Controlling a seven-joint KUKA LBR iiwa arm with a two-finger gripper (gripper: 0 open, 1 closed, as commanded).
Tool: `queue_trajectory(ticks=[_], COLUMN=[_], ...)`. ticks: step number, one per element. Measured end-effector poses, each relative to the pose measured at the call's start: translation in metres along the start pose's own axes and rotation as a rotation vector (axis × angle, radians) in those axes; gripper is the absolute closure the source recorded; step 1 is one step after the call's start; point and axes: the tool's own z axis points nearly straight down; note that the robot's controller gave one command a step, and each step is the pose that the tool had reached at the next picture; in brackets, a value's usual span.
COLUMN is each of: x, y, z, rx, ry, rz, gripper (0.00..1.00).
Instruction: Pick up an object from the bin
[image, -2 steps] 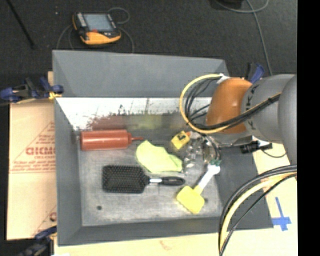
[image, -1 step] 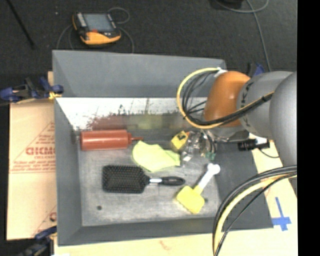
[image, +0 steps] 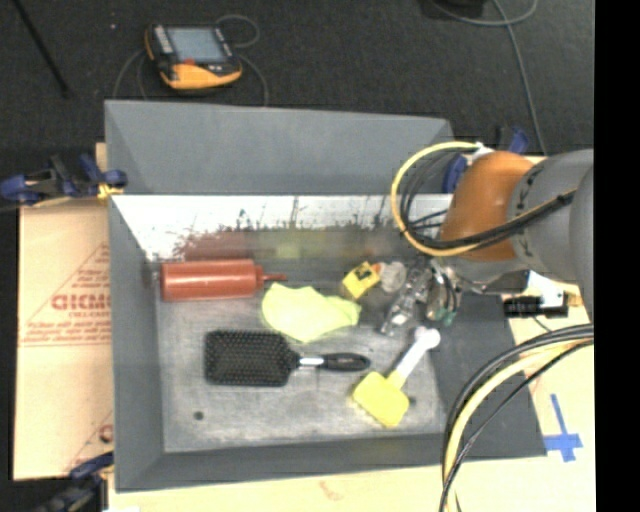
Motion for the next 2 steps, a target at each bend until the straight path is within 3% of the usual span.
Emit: queue_trajectory(ticks=[1,2], x=[0.005,-0.002], y=[0.012,0.03], z=[-0.049,-0.06], rx=[0.013,0.0], ry=[0.011,-0.007], rz=[0.003,0.053], gripper=[1.0,1.0])
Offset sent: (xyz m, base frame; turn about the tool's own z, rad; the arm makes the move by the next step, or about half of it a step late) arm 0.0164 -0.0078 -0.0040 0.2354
